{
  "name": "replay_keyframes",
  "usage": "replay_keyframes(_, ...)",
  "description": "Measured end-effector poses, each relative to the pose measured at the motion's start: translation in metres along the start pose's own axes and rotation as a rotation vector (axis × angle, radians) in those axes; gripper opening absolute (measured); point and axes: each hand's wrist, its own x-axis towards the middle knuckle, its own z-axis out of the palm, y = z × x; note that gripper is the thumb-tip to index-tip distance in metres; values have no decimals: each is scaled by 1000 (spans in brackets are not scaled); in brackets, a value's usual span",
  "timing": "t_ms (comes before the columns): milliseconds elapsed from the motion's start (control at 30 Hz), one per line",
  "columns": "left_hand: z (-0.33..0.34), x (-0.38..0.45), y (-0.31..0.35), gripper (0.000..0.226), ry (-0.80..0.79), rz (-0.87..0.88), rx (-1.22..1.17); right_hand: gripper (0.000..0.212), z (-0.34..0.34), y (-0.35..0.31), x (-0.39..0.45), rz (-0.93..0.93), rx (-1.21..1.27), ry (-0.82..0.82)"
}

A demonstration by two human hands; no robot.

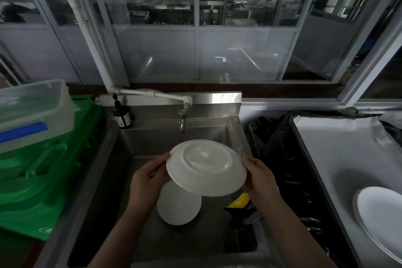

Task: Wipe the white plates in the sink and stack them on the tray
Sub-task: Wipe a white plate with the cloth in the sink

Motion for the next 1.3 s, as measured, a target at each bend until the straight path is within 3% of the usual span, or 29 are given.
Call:
replay_keyframes(300,21,5,-4,23,29,-241,-289,12,-1,14,20,78,171,68)
replay_keyframes(533,31,19,-21,30,-65,-465,-418,12,-7,22,34,135,151,118)
replay_keyframes(633,34,21,-26,33,-80,-460,-373,12,-8,25,38,166,152,115)
replay_keyframes(833,47,20,-25,29,27,-275,33,12,-4,34,36,219,183,67)
replay_keyframes(1100,54,16,-29,27,149,-272,-37,11,-3,40,36,245,168,16)
replay_keyframes(1300,55,17,-32,26,210,-293,-49,13,-22,61,49,219,-141,34)
